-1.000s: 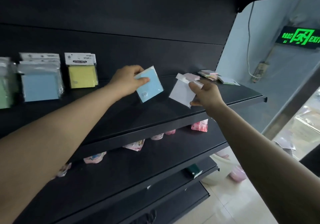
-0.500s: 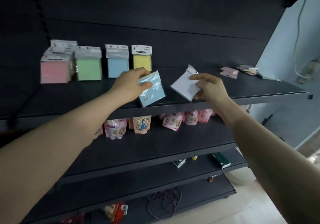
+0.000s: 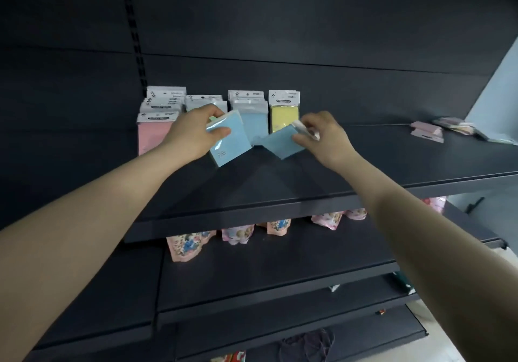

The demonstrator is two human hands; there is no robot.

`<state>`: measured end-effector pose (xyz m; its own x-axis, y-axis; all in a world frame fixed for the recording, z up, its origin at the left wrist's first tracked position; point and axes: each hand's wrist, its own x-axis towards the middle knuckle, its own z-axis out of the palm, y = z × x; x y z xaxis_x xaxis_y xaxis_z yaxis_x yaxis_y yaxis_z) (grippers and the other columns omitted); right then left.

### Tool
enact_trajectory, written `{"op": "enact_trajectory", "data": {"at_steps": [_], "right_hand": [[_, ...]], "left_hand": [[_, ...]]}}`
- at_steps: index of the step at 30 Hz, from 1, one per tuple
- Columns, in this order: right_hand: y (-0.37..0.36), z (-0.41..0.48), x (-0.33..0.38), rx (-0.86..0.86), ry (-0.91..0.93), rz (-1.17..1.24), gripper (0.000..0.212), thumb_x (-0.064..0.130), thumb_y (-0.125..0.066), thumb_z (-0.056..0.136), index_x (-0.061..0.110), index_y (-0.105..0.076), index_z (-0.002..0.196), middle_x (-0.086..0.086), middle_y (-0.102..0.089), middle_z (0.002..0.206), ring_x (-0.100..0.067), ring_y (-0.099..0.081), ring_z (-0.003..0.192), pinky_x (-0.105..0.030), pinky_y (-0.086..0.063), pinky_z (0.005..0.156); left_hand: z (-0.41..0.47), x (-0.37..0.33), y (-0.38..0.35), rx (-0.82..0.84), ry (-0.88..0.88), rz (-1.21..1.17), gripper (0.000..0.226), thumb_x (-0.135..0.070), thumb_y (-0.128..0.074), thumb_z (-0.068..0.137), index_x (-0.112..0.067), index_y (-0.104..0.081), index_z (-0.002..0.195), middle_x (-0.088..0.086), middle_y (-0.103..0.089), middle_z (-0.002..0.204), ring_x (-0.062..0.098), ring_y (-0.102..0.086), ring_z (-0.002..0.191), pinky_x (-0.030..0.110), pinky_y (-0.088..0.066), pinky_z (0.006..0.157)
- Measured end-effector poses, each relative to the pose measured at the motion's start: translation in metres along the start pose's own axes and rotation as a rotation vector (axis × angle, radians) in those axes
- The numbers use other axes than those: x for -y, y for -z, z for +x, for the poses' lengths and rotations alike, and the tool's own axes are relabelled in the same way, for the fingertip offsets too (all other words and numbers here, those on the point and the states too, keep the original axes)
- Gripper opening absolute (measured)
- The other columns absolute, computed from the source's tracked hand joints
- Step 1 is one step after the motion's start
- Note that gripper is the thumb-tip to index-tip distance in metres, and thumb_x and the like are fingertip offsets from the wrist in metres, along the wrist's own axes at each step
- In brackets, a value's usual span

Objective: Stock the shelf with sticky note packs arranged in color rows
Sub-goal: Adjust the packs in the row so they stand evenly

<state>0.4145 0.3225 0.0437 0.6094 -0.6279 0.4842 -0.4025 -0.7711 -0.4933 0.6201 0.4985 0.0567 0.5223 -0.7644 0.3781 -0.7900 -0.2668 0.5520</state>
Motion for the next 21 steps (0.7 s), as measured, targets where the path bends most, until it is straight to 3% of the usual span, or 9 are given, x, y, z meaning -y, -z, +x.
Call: {"op": "enact_trajectory", "data": {"at_steps": [2,4,10,13,16,21], "right_hand": [[-0.012,0.01,0.009,0.051,-0.051,-0.005,0.018,0.029,-0.059,0.092,0.021,-0.054,0.108,-0.004,-0.057,0.101,-0.024,-0.059,0.086,-0.036,-0.054,0.069],[-0.02,0.018,0.018,0.079,-0.103,0.017,0.016,0.029,-0.057,0.093,0.024,-0.051,0.108,-0.008,-0.06,0.103,-0.029,-0.062,0.087,-0.044,-0.059,0.064],[-0.04,0.038,0.034,0.056,-0.108,0.031,0.018,0.022,-0.062,0.086,0.02,-0.056,0.103,-0.013,-0.062,0.097,-0.032,-0.062,0.089,-0.048,-0.059,0.066],[-0.048,0.05,0.034,0.081,-0.113,-0.029,0.02,0.022,-0.063,0.085,0.021,-0.057,0.105,-0.01,-0.061,0.096,-0.032,-0.061,0.086,-0.044,-0.057,0.075],[-0.053,0.065,0.032,0.132,-0.101,-0.088,0.024,0.023,-0.065,0.088,0.019,-0.06,0.112,-0.004,-0.057,0.098,-0.025,-0.056,0.087,-0.03,-0.047,0.073],[-0.065,0.089,0.026,0.197,-0.042,-0.102,0.026,0.02,-0.066,0.088,0.016,-0.063,0.114,-0.002,-0.06,0.11,-0.019,-0.052,0.096,-0.024,-0.036,0.075]], "left_hand": [[0.009,0.015,0.006,0.013,0.002,-0.017,0.024,-0.038,-0.06,0.09,-0.027,-0.054,0.109,0.003,-0.06,0.102,0.025,-0.057,0.084,0.033,-0.047,0.064],[0.017,0.028,0.012,0.041,-0.001,-0.03,0.022,-0.04,-0.058,0.089,-0.031,-0.051,0.108,0.002,-0.06,0.107,0.024,-0.059,0.085,0.033,-0.047,0.061],[0.034,0.052,0.024,0.049,-0.05,-0.016,0.022,-0.039,-0.06,0.09,-0.028,-0.053,0.107,-0.003,-0.055,0.107,0.022,-0.05,0.091,0.03,-0.034,0.07],[0.04,0.058,0.025,0.057,-0.062,-0.026,0.024,-0.038,-0.062,0.089,-0.028,-0.055,0.11,-0.003,-0.054,0.107,0.02,-0.049,0.095,0.03,-0.036,0.074],[0.048,0.062,0.027,0.063,-0.064,-0.05,0.025,-0.037,-0.065,0.088,-0.03,-0.056,0.11,-0.004,-0.056,0.11,0.017,-0.048,0.101,0.029,-0.036,0.078],[0.056,0.061,0.026,0.077,-0.051,-0.051,0.027,-0.035,-0.066,0.087,-0.03,-0.056,0.111,-0.003,-0.058,0.111,0.019,-0.052,0.105,0.032,-0.043,0.082]]}}
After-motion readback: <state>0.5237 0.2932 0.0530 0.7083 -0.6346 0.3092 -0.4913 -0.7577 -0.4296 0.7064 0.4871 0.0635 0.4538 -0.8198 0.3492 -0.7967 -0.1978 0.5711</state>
